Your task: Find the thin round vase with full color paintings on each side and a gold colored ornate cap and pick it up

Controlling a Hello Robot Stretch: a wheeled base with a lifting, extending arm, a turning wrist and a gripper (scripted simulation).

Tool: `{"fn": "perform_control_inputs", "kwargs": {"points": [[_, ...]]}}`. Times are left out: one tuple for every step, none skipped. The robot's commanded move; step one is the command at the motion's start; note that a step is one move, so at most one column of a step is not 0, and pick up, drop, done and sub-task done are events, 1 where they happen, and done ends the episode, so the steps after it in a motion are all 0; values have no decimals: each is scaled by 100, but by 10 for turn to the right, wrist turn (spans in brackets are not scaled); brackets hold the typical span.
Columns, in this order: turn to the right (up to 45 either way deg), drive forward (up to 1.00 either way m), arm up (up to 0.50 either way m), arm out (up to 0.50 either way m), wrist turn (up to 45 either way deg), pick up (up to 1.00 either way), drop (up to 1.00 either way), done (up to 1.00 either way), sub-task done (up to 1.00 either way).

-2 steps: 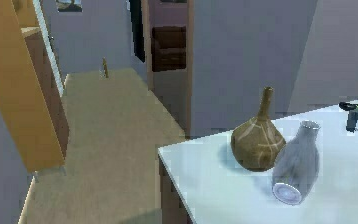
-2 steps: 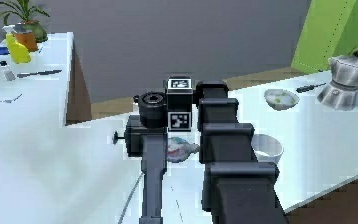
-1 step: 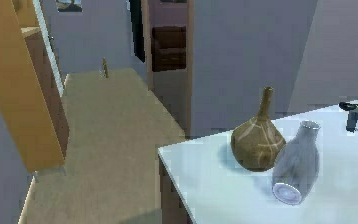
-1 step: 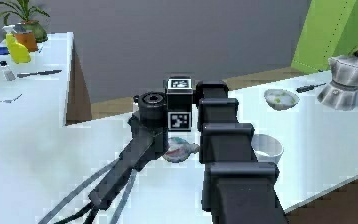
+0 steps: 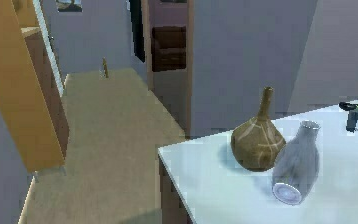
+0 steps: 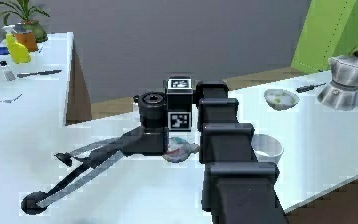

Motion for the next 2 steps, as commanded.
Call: {"fn": "perform_control_inputs", "kwargs": {"points": [[0, 0, 0, 0, 450, 0, 0, 0, 0], [0, 0, 0, 0, 450, 0, 0, 0, 0]]}}
